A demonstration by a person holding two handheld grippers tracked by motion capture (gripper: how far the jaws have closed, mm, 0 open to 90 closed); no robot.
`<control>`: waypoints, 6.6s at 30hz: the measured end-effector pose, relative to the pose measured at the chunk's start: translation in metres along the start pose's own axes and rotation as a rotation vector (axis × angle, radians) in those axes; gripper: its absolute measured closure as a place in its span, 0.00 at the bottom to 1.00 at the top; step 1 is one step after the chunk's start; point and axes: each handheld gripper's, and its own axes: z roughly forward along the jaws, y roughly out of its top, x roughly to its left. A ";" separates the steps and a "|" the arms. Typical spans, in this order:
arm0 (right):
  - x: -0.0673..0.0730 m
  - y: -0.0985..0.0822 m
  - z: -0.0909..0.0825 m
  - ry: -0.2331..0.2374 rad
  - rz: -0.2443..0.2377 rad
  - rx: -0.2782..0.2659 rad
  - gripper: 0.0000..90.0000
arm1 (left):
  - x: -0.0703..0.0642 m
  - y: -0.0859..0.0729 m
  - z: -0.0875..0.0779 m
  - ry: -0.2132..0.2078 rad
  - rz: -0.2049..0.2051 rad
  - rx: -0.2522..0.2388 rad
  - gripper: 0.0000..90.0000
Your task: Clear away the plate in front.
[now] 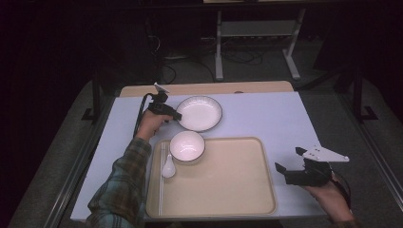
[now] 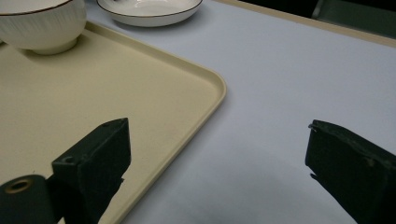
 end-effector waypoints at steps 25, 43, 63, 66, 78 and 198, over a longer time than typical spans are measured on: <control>-0.002 0.000 -0.001 0.000 0.004 -0.002 0.07 | -0.016 0.013 -0.013 -0.060 -0.004 -0.106 0.96; -0.002 0.000 -0.001 -0.002 0.008 -0.008 0.07 | -0.060 0.031 -0.032 -0.053 0.142 -0.171 0.95; -0.002 0.001 -0.002 0.000 0.002 -0.012 0.07 | -0.144 0.012 -0.018 -0.211 0.318 -0.016 0.94; -0.001 0.001 -0.002 0.002 0.001 -0.012 0.07 | -0.152 0.005 -0.015 -0.226 0.350 0.015 0.94; 0.002 0.004 0.001 0.009 -0.012 -0.010 0.07 | -0.165 -0.021 0.006 -0.232 0.410 0.133 0.94; 0.005 0.002 0.002 0.008 -0.025 0.002 0.07 | -0.038 -0.246 -0.117 0.180 0.532 -0.415 0.14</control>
